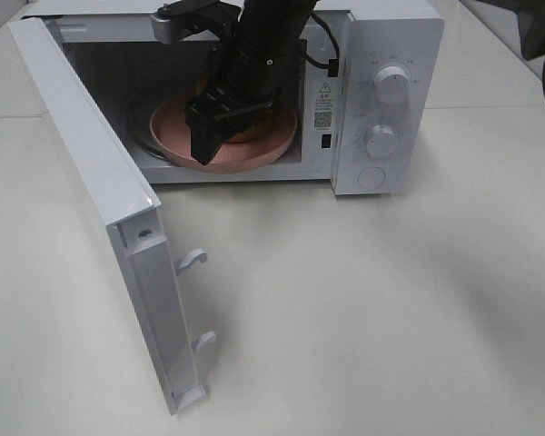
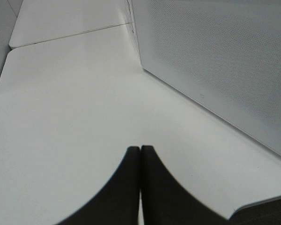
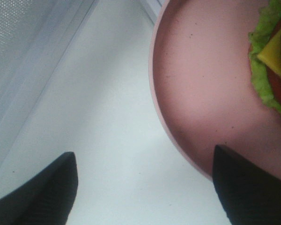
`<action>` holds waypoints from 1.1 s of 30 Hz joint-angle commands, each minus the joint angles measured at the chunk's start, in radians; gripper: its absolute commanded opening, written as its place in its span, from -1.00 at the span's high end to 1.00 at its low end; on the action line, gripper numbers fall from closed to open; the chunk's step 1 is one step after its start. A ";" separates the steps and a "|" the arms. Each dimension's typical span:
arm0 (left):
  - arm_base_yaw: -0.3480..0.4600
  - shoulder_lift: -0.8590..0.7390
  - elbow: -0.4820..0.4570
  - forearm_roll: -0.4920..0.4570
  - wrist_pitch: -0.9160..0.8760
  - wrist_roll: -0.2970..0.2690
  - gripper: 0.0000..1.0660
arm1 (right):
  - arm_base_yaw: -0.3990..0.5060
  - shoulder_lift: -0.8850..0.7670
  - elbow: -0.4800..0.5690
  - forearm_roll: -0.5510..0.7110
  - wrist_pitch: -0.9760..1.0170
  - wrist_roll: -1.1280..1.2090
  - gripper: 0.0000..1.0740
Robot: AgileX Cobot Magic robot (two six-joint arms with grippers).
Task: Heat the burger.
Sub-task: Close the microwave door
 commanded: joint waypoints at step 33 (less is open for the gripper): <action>0.002 -0.021 0.004 -0.004 -0.013 -0.002 0.99 | -0.001 -0.152 0.104 -0.089 0.177 0.519 -0.40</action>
